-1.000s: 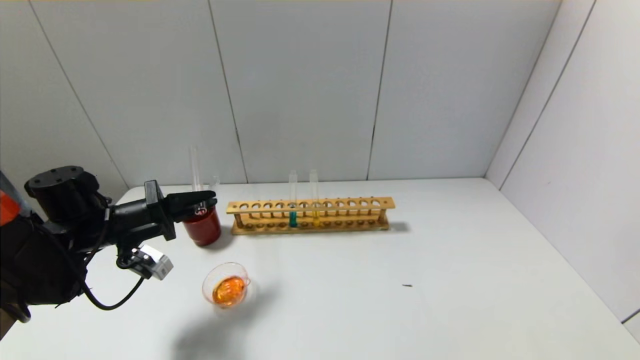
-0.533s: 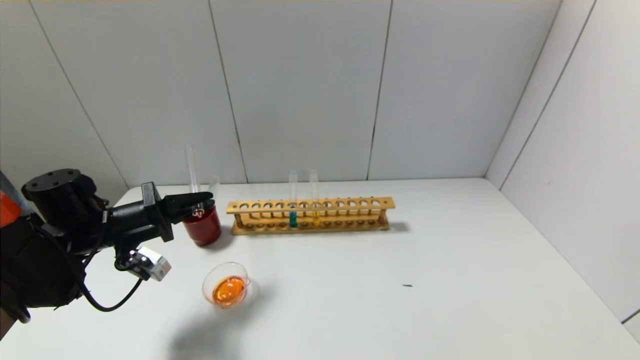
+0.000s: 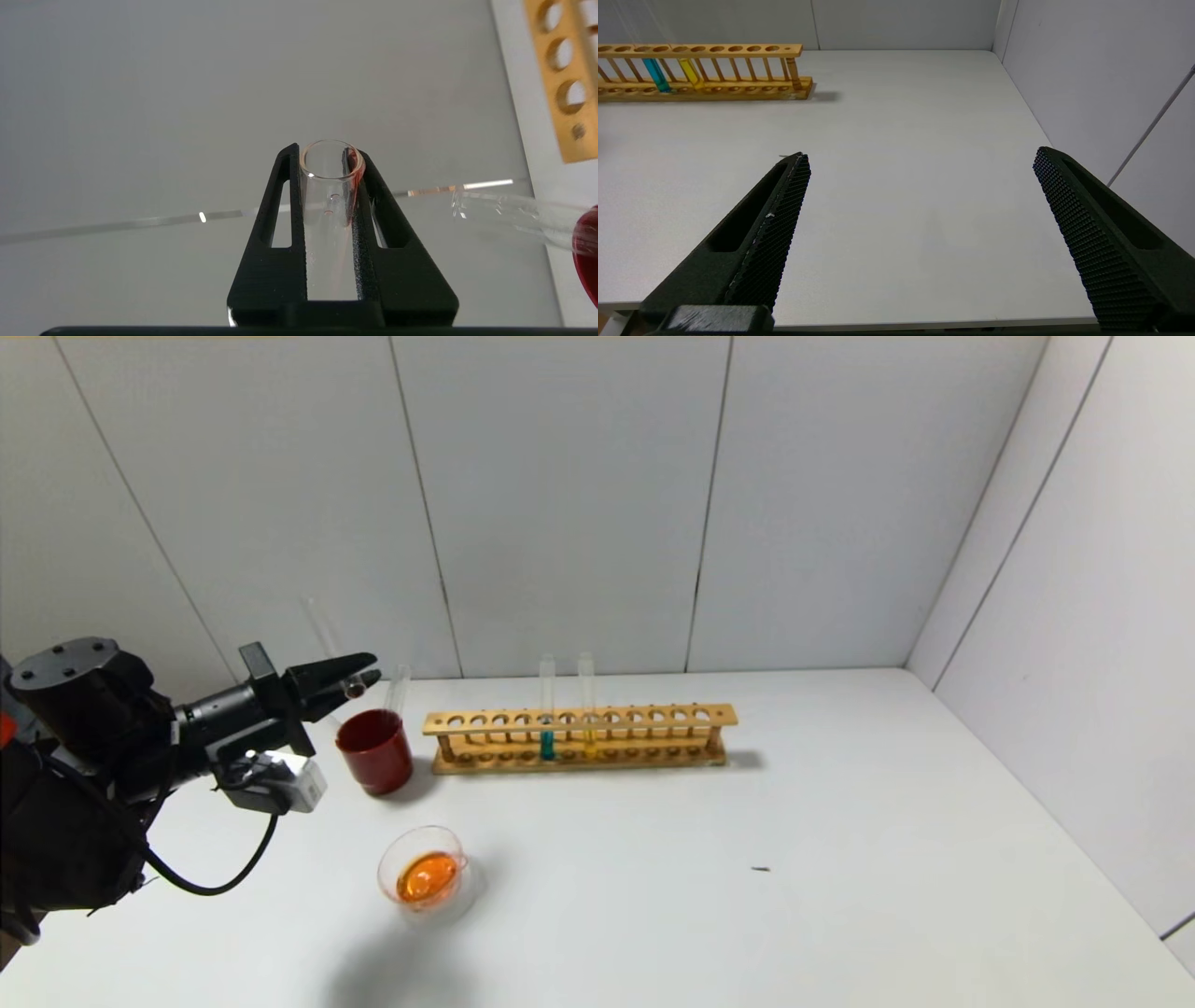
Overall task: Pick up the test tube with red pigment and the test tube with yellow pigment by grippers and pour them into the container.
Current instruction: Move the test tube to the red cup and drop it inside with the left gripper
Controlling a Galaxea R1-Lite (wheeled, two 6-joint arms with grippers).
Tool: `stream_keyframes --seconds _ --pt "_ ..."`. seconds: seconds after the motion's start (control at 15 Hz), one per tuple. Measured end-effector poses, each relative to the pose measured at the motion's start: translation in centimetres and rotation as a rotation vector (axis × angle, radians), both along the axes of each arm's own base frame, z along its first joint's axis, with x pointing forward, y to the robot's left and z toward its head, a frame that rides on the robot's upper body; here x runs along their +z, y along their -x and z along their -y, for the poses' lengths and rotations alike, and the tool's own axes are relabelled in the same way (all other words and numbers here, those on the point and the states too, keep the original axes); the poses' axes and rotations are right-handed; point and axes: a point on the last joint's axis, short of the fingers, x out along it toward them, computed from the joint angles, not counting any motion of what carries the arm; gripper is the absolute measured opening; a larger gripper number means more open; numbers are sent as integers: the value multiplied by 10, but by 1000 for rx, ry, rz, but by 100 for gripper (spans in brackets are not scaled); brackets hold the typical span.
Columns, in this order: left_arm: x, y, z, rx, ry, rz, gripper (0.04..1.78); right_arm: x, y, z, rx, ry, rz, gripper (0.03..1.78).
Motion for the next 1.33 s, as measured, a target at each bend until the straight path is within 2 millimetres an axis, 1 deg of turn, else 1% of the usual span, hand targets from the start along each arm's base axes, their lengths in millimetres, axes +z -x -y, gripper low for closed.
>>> stream_keyframes --seconds 0.13,0.27,0.33,0.47,0.53,0.6,0.67,0.8,0.93,1.07,1.2,1.33 --pt "6 3 -2 123 83 -36 32 0 0 0 0 0 0 175" --pt "15 9 2 294 219 -79 32 0 0 0 0 0 0 175" --pt "20 12 9 379 307 -110 32 0 0 0 0 0 0 175" --pt "32 16 35 523 515 -185 32 0 0 0 0 0 0 175" --pt "43 16 51 593 654 -224 32 0 0 0 0 0 0 175" --pt "56 16 61 647 788 -246 32 0 0 0 0 0 0 175" --pt "71 15 68 689 919 -264 32 0 0 0 0 0 0 175" --pt "86 18 74 720 1097 -331 32 0 0 0 0 0 0 175" --pt "90 22 75 692 1227 -393 32 0 0 0 0 0 0 175" --pt "83 25 75 690 1303 -457 32 0 0 0 0 0 0 175" --pt "74 28 75 689 1323 -516 32 0 0 0 0 0 0 175" --pt "74 28 75 677 1319 -529 32 0 0 0 0 0 0 175"
